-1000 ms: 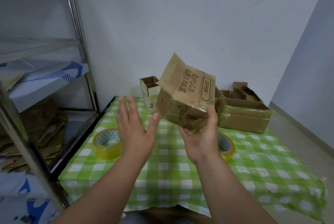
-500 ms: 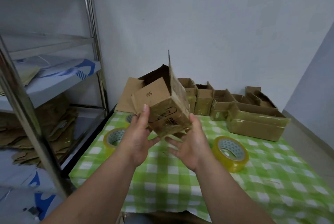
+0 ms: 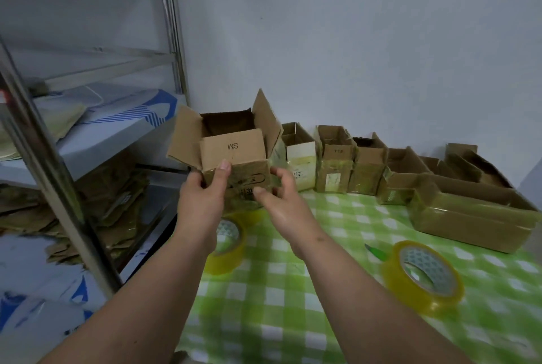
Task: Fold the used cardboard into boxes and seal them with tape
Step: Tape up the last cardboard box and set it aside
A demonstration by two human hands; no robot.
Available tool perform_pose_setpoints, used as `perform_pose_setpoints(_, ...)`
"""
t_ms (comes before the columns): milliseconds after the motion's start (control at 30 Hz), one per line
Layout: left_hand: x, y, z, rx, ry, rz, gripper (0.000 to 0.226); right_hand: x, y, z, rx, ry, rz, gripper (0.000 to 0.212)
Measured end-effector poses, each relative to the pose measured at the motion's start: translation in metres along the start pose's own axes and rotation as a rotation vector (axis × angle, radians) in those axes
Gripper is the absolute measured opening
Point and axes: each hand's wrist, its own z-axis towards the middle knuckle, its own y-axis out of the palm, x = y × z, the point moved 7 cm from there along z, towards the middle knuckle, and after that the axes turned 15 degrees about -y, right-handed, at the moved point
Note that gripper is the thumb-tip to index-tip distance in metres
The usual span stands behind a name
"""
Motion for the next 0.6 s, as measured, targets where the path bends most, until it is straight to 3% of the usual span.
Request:
perform_pose_setpoints(233,0.007,0.025,0.063,-0.016,-0.098,0.024,0.024,0.016,0.006,0.065,0.024,0.018,-0.119,0.046)
perform_pose_setpoints(367,-0.002,0.05,0.102,-0.037,-0.207,0.05,0.027,0.042,-0.001,0.103,0.087,0.081,-0.147,0.062)
perform_pose_setpoints(500,-0.015,0.077,0.135,-0.063,-0.197,0.164,0.029,0.062,-0.012,0.113,0.12,0.151,-0.041,0.047)
perform_pose_setpoints(600,-0.014,0.094,0.153,-0.097,-0.186,0.2,0.031,0.079,-0.027,0.117,0.198,0.172,0.021,0.05)
